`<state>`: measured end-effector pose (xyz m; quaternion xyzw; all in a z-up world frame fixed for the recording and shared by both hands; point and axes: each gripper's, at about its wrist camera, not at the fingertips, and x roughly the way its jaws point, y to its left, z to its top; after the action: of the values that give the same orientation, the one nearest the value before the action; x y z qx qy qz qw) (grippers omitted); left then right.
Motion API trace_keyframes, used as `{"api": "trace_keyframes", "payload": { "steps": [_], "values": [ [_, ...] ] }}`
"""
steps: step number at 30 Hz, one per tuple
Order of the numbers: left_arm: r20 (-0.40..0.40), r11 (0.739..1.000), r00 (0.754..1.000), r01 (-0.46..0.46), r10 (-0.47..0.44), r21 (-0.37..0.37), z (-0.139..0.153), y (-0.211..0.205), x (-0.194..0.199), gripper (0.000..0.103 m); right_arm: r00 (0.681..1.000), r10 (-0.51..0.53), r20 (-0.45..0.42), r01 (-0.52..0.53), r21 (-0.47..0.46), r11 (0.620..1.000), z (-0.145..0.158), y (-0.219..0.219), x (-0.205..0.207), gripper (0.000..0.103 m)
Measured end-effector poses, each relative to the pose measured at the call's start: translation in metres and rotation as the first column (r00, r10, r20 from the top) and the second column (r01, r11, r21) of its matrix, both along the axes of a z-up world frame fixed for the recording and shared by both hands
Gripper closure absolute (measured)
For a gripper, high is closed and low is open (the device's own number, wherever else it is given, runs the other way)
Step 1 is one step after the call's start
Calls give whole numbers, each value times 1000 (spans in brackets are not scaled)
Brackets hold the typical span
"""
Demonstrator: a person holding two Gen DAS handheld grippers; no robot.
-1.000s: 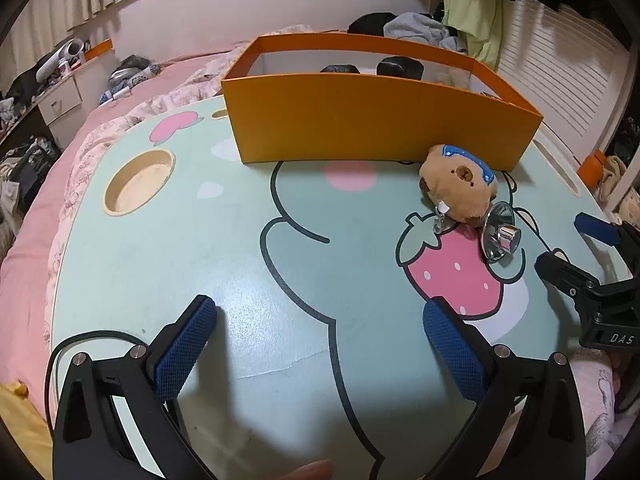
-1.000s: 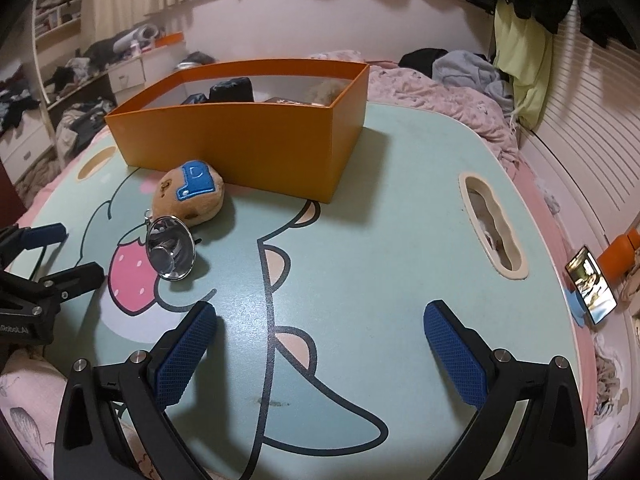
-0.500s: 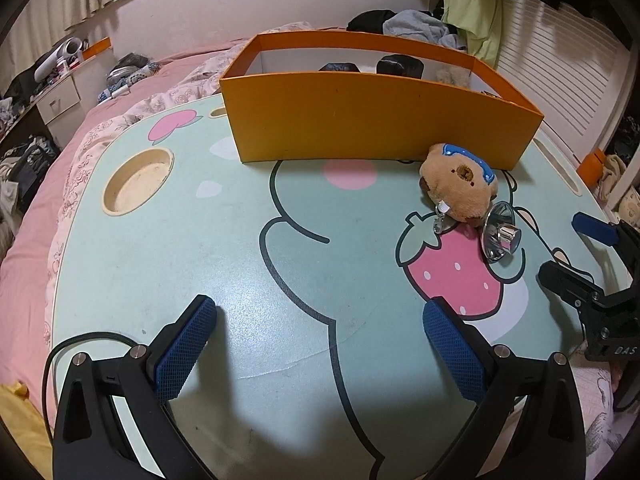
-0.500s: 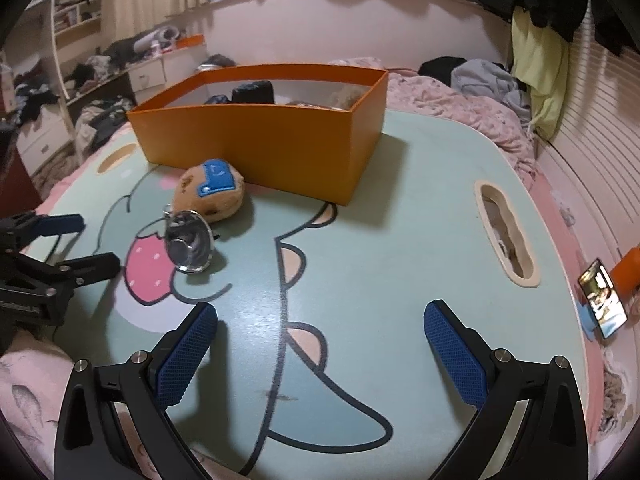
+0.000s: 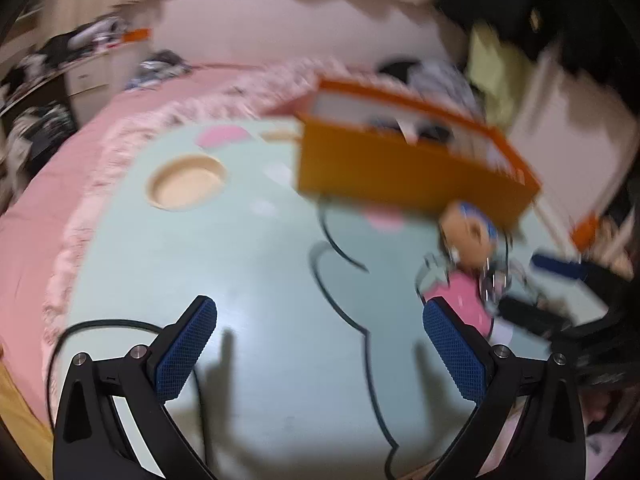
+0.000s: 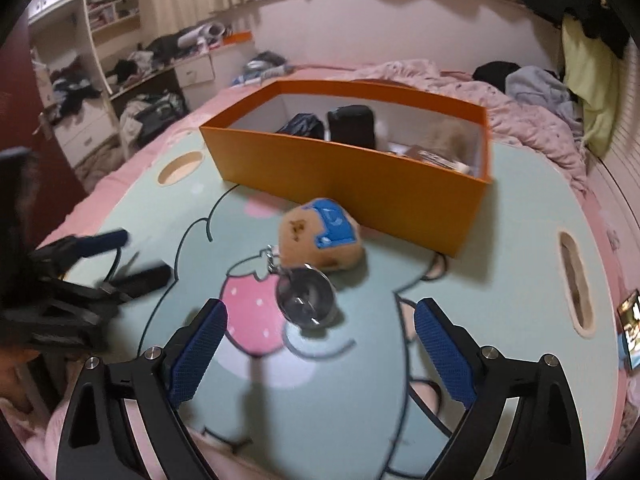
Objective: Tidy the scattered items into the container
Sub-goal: 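Grasp the teddy-bear head with left gripper while right grasps the metal cup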
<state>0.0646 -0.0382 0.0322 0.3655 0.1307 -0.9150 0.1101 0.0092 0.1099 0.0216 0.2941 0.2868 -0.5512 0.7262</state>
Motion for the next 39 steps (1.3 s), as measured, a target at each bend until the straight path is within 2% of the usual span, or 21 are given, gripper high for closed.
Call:
{"api": "trace_keyframes", "payload": {
  "steps": [1, 2, 3, 4, 5, 8, 10, 12, 15, 17, 18, 19, 20, 23, 24, 25, 26, 28, 32, 39],
  "values": [
    [-26, 1000, 1000, -15, 15, 2, 5, -3, 5, 0, 1000, 4, -6, -4, 13, 1000, -2, -5, 4, 11],
    [-44, 1000, 999, -23, 23, -1, 10, -5, 8, 0, 1000, 5, -18, -5, 31, 1000, -5, -10, 7, 21],
    [-58, 1000, 998, -25, 24, -15, 14, -4, 11, 0, 1000, 4, -31, -3, 56, 998, -9, -15, 8, 41],
    [-63, 999, 998, -19, 17, -30, 15, -2, 11, 0, 999, -9, -52, 12, 43, 999, -9, -14, 9, 47],
    [-67, 999, 998, -6, 3, -44, 16, 1, 10, 0, 999, -9, -48, 11, 46, 999, -8, -12, 9, 69],
    [-67, 994, 994, 84, -88, -68, 20, 16, 1, 0, 998, -41, 37, 40, 31, 999, -1, 2, -1, 68],
    [-61, 986, 987, 141, -146, -84, 24, 28, -7, 0, 996, -77, 52, 77, 6, 997, 5, 14, -10, 68],
    [-59, 972, 974, 210, -217, -108, 28, 42, -19, 0, 991, -119, 62, 120, -19, 993, 11, 26, -22, 68],
    [-19, 934, 942, 331, -336, -133, 31, 65, -46, 1, 981, -170, 94, 173, -28, 985, 18, 39, -41, 68],
    [55, 913, 926, 379, -375, -152, 24, 77, -68, 8, 973, -195, 122, 199, -20, 980, 19, 41, -51, 68],
    [92, 903, 919, 395, -385, -171, 20, 84, -77, 17, 969, -204, 136, 208, -15, 978, 18, 42, -56, 68],
    [120, 891, 910, 413, -396, -188, 17, 90, -86, 22, 965, -214, 152, 218, -10, 976, 18, 43, -60, 68],
    [141, 883, 904, 425, -403, -200, 13, 93, -94, 22, 961, -221, 164, 226, -8, 974, 18, 44, -63, 68],
    [166, 881, 903, 424, -396, -208, 4, 95, -112, 22, 955, -233, 184, 239, -8, 971, 18, 48, -70, 68],
    [178, 877, 893, 443, -414, -187, -1, 95, -117, 30, 954, -232, 189, 237, -8, 971, 16, 52, -74, 68],
    [199, 873, 879, 465, -434, -148, -8, 94, -121, 51, 955, -230, 189, 236, -8, 972, 15, 54, -75, 68],
    [181, 878, 878, 466, -443, -107, -9, 90, -120, 51, 956, -229, 183, 235, -11, 972, 16, 55, -72, 68],
    [153, 891, 888, 447, -433, -76, -8, 83, -112, 52, 960, -225, 167, 231, -16, 973, 15, 57, -72, 68],
    [29, 914, 915, 403, -402, -49, 10, 67, -79, 52, 965, -202, 167, 209, -21, 978, 16, 54, -69, 68],
    [-80, 927, 924, 372, -374, -40, 46, 41, -36, 52, 976, -148, 157, 156, -41, 987, 27, 42, -50, 68]
  ]
}}
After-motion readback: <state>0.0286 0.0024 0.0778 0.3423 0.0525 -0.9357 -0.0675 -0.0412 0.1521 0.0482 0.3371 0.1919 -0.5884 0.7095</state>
